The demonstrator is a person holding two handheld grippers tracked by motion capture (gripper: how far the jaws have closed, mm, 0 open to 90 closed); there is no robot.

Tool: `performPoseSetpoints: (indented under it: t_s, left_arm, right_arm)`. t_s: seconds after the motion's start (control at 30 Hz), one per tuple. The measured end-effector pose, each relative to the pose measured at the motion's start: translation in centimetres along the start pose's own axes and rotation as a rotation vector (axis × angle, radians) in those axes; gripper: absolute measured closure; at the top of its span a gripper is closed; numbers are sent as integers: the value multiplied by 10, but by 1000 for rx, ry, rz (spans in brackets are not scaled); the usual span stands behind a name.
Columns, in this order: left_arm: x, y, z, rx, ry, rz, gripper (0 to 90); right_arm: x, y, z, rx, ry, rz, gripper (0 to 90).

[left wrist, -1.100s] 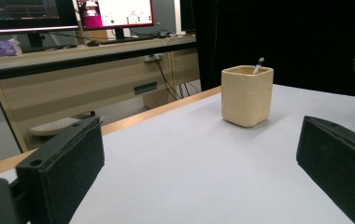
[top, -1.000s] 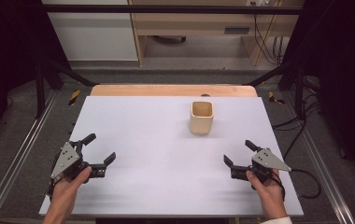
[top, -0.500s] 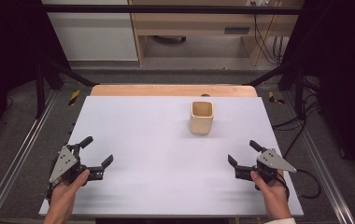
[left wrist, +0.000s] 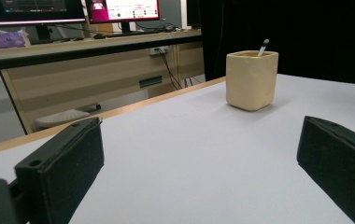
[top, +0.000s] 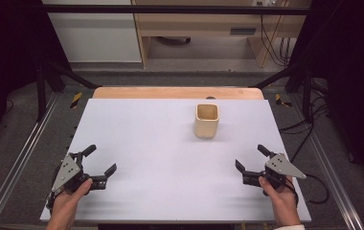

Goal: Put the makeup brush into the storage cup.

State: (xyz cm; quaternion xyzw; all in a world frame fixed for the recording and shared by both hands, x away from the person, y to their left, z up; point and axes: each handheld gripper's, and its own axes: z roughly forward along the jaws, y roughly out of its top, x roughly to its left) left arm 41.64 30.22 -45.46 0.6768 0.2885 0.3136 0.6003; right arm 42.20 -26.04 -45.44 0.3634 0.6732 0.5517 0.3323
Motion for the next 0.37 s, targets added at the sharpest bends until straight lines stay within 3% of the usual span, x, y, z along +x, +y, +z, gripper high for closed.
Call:
performPoseSetpoints:
  t_s: [0.13,0.37]
  left_arm:
    - [-4,2,0,10,-8,23,0]
    - [-1,4,-4,-11,10,20,0]
  right_arm:
    - [1,-1,3,8,11,-6,24]
    - [3,-1,4,12,14,-14,23]
